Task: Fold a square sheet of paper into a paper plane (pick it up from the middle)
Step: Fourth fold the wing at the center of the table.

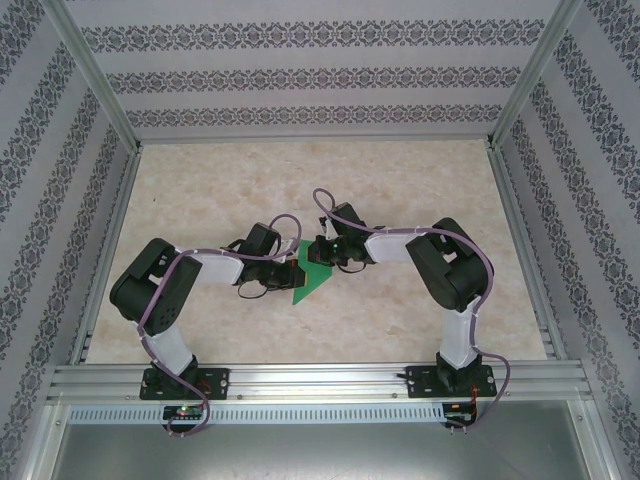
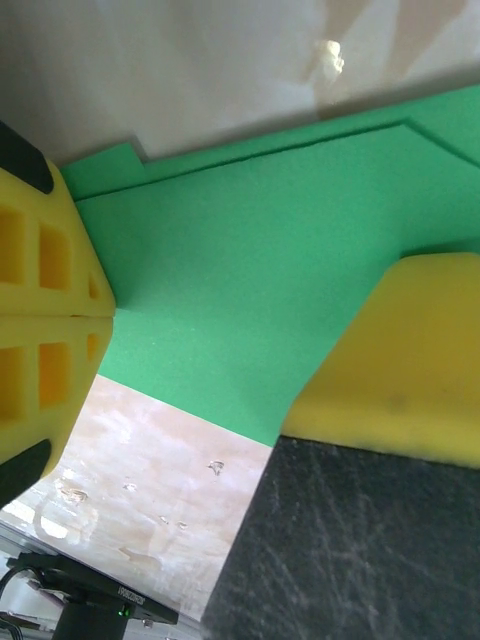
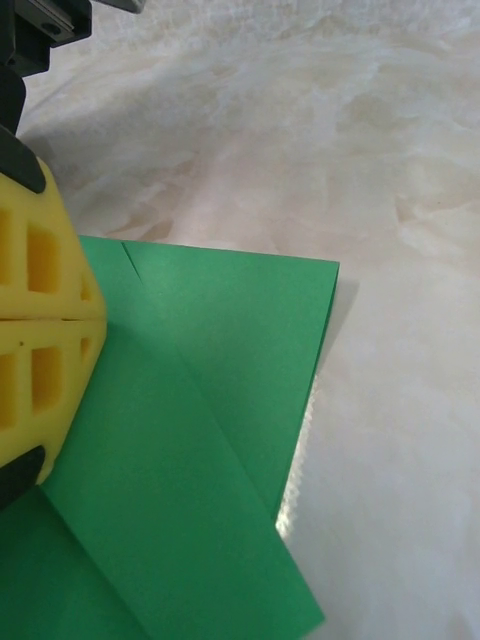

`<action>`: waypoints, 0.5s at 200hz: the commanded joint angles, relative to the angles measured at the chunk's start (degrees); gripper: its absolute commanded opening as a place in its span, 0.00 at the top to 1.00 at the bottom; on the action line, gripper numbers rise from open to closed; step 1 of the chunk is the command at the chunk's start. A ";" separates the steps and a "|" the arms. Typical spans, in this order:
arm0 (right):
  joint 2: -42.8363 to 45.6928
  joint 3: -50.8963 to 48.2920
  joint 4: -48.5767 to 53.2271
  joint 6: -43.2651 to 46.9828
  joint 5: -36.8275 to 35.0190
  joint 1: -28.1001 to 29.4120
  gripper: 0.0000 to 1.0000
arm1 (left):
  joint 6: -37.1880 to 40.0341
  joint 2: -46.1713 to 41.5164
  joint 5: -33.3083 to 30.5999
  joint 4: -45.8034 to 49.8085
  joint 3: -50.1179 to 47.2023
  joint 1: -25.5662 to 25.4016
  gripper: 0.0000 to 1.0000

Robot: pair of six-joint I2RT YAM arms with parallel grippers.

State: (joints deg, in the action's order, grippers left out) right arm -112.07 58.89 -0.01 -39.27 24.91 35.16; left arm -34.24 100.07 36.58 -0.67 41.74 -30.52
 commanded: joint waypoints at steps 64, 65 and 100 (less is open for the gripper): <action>-1.40 2.69 5.06 -1.72 -6.96 -5.59 0.92 | 5.22 1.79 0.47 11.25 -3.25 -0.53 0.96; -1.35 2.75 5.13 -1.66 -6.97 -5.56 0.92 | 5.23 1.75 0.49 11.28 -3.24 -0.51 0.96; -1.13 5.52 9.29 -0.90 -9.43 -6.85 0.91 | 5.77 2.14 1.09 11.36 -3.10 -0.57 0.96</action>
State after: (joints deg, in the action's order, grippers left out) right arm -112.36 62.15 5.30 -40.84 22.20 30.04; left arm -30.68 100.07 37.47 -0.36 41.60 -30.50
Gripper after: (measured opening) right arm 0.085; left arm 0.054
